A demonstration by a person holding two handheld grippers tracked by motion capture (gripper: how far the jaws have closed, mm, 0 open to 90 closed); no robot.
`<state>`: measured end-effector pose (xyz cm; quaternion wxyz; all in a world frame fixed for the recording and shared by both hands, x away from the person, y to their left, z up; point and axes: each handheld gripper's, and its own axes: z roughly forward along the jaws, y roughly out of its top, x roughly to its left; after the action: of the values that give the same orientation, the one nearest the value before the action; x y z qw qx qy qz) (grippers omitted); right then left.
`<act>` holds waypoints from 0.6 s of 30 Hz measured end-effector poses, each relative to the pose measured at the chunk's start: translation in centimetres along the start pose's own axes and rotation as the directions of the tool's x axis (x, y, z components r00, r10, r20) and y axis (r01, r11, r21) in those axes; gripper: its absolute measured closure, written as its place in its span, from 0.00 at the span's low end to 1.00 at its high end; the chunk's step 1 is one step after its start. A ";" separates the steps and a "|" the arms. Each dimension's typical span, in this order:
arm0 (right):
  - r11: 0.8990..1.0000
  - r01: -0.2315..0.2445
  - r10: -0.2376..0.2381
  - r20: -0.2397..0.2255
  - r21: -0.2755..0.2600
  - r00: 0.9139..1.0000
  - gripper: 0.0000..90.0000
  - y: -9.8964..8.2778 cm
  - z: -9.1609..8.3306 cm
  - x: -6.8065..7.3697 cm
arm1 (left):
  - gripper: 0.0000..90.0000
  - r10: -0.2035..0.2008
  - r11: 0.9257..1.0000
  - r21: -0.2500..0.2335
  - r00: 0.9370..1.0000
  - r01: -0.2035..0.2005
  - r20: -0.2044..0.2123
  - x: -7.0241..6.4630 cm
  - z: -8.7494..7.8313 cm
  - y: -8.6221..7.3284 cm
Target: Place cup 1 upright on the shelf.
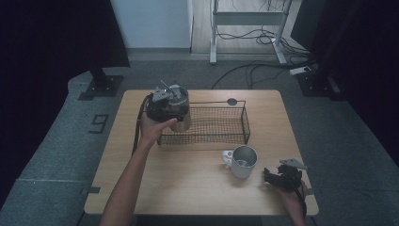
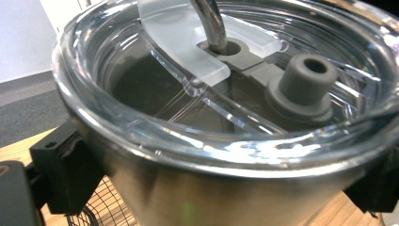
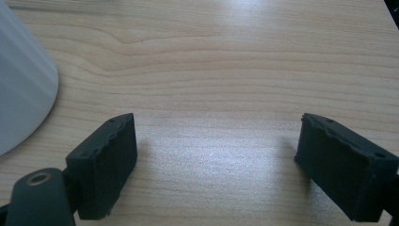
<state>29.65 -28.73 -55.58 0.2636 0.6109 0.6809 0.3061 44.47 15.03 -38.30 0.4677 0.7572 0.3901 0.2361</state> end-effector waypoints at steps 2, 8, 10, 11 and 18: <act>1.000 0.000 0.000 0.000 0.000 1.000 0.14 0.0 0.0 0.0 | 0.05 -0.002 1.000 -0.002 1.000 0.002 0.004 0.0 0.2 0.0; 1.000 -0.001 0.001 0.001 0.000 1.000 0.14 0.0 0.0 0.0 | 0.05 -0.003 1.000 0.010 1.000 0.003 0.002 0.2 0.9 -0.2; 1.000 -0.001 0.001 0.001 0.000 1.000 0.14 0.0 0.0 0.0 | 0.05 -0.004 1.000 0.016 1.000 0.004 -0.005 0.3 1.3 -0.4; 1.000 -0.001 0.001 0.001 0.000 1.000 0.14 0.0 0.0 0.0 | 0.05 -0.004 1.000 0.016 1.000 0.004 -0.005 0.3 1.3 -0.4; 1.000 -0.003 0.003 0.002 0.000 1.000 0.14 0.0 0.0 0.0 | 0.05 -0.005 1.000 0.019 1.000 0.005 -0.007 0.5 1.9 -0.6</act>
<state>29.65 -28.73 -55.58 0.2638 0.6124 0.6796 0.3060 45.92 14.56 -39.69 0.4597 0.7598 0.3959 0.2338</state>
